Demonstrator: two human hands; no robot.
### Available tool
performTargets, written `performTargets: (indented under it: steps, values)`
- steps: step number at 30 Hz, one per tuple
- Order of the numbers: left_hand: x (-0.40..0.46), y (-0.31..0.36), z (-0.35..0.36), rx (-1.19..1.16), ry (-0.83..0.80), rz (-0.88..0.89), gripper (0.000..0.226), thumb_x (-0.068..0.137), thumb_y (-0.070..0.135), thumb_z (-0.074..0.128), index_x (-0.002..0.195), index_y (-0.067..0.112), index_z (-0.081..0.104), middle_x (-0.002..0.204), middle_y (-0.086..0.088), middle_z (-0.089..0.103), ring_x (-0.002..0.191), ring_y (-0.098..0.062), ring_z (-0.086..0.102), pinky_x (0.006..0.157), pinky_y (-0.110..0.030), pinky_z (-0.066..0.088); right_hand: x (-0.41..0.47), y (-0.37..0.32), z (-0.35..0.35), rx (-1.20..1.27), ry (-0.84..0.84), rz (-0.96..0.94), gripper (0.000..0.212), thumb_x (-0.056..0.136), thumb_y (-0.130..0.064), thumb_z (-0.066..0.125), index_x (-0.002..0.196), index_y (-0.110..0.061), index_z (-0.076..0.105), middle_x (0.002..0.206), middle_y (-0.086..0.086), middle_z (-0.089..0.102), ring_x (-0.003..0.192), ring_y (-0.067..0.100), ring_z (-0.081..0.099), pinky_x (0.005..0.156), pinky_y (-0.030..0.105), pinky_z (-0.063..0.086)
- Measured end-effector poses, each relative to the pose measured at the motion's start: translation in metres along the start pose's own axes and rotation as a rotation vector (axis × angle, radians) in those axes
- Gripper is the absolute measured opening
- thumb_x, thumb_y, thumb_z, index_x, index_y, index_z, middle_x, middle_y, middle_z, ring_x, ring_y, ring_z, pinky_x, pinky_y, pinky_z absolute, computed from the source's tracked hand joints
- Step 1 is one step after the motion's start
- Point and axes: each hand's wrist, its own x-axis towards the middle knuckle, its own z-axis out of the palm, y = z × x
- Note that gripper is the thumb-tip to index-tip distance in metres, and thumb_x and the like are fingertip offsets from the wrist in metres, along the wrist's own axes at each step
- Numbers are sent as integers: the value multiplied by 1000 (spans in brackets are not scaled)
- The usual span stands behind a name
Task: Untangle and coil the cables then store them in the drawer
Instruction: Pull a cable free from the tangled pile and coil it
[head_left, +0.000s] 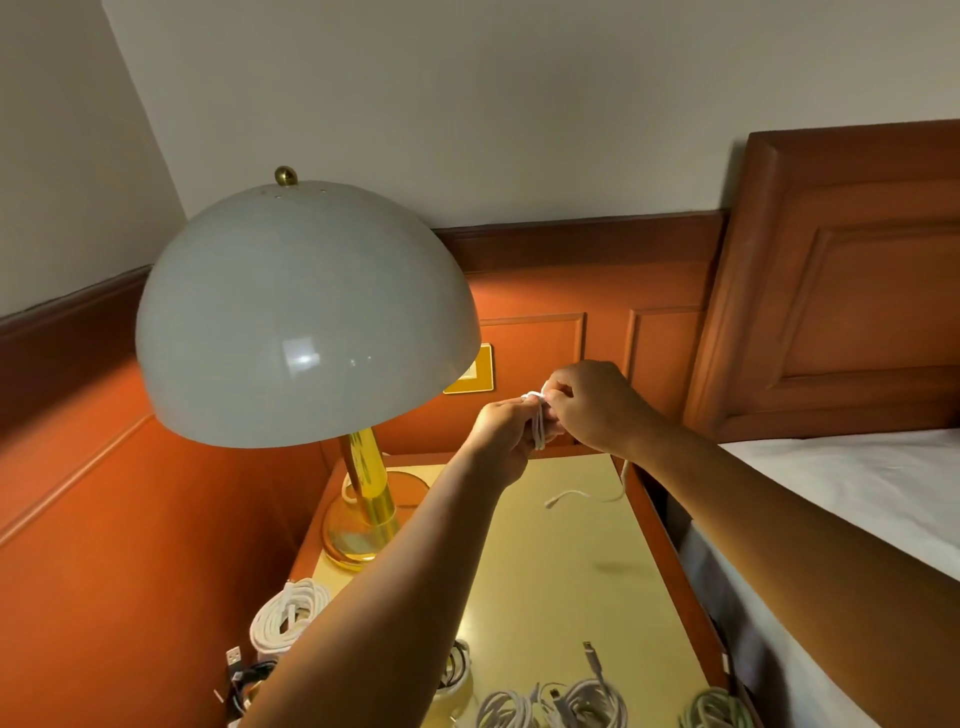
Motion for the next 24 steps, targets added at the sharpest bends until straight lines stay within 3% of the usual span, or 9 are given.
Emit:
performTargets:
  steps: [3,5,7,12,15,19,21,24]
  values:
    - [-18,10,9,-73,0,-6,21,100,3,43,86,2,58,63,-6,64,57,-13,63,61,-24,51,-13,-11,-12,10,8,49,28,99,-11,41,94,-2,66,78,7,57,73,17,53,70,29,49]
    - [-33,17,15,-83,20,-12,20,98,1,43,84,2,57,68,-7,59,54,-12,60,52,-21,50,-28,-21,-16,133,-1,117,32,101,-12,37,95,1,67,81,13,59,69,16,52,63,26,44]
    - [-50,21,18,-100,29,-13,20,97,0,41,83,2,55,72,-9,55,47,-10,58,44,-19,48,-48,-32,-14,304,51,181,32,101,-15,41,95,1,68,87,17,64,75,26,58,65,32,44]
    - [-100,18,16,-103,6,-11,24,94,0,41,81,-2,60,63,-12,65,49,-19,65,48,-22,53,-110,-66,-7,619,173,258,30,98,-3,39,105,-17,65,96,-4,66,87,7,59,73,16,45]
    - [-129,9,6,-142,-20,-29,23,90,-1,39,94,-8,61,77,-16,68,59,-23,69,59,-29,59,-144,-82,14,705,227,340,34,92,5,40,98,-21,60,92,-4,63,75,9,53,65,22,41]
    - [-165,1,-10,-181,-59,-37,25,96,0,36,100,-9,60,85,-16,67,73,-25,70,75,-33,56,-184,-106,38,777,282,433,24,93,0,45,85,-17,59,78,5,63,68,16,51,62,31,40]
    - [-182,2,-19,-203,-64,-18,28,103,7,34,99,-5,58,79,-11,63,69,-20,66,74,-27,52,-205,-122,44,815,258,430,16,98,-13,51,87,-13,62,68,4,62,58,10,50,55,27,39]
    - [-202,4,-32,-232,-87,-8,26,104,10,37,101,-6,58,69,-7,64,58,-16,66,62,-22,56,-231,-136,56,847,203,417,23,101,-20,48,88,-11,65,60,3,57,47,6,44,45,20,34]
